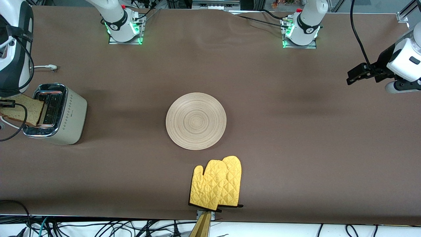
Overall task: Move plate and put bread in toaster
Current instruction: 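Align the upright bread over a toaster slot with the right gripper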
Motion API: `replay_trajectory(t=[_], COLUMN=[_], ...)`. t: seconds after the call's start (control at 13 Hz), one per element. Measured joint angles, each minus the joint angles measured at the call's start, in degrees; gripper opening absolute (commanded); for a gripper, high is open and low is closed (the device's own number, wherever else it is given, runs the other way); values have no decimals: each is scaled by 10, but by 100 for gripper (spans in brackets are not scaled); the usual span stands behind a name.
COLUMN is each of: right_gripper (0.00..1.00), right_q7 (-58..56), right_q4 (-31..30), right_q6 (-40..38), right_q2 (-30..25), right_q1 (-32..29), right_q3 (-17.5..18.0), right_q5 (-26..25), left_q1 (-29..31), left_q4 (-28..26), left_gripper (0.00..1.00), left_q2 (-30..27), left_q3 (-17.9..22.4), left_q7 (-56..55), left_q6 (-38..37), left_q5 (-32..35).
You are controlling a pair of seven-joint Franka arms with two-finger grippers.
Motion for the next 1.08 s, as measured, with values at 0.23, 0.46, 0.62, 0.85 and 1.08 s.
replay_trajectory(t=[0.23, 0.46, 0.62, 0.85, 1.08], right_gripper=[0, 0, 0, 0, 0], right_q7=[0, 0, 0, 0, 0], right_q4=[0, 0, 0, 0, 0], right_q6=[-20, -34, -36, -48, -60], right_q2=[0, 0, 0, 1, 1], right_q1=[0, 0, 0, 0, 1], right_q3=[0, 1, 2, 2, 3], right_q5=[0, 1, 4, 17, 27], left_q1=[0, 0, 0, 0, 0], left_q4=[0, 0, 0, 0, 0], left_gripper=[100, 100, 100, 100, 100], left_q2=[0, 0, 0, 0, 0], left_q3=[0, 0, 0, 0, 0], left_q7=[0, 0, 0, 0, 0], left_q6=[0, 0, 0, 0, 0], left_q5=[0, 0, 0, 0, 0])
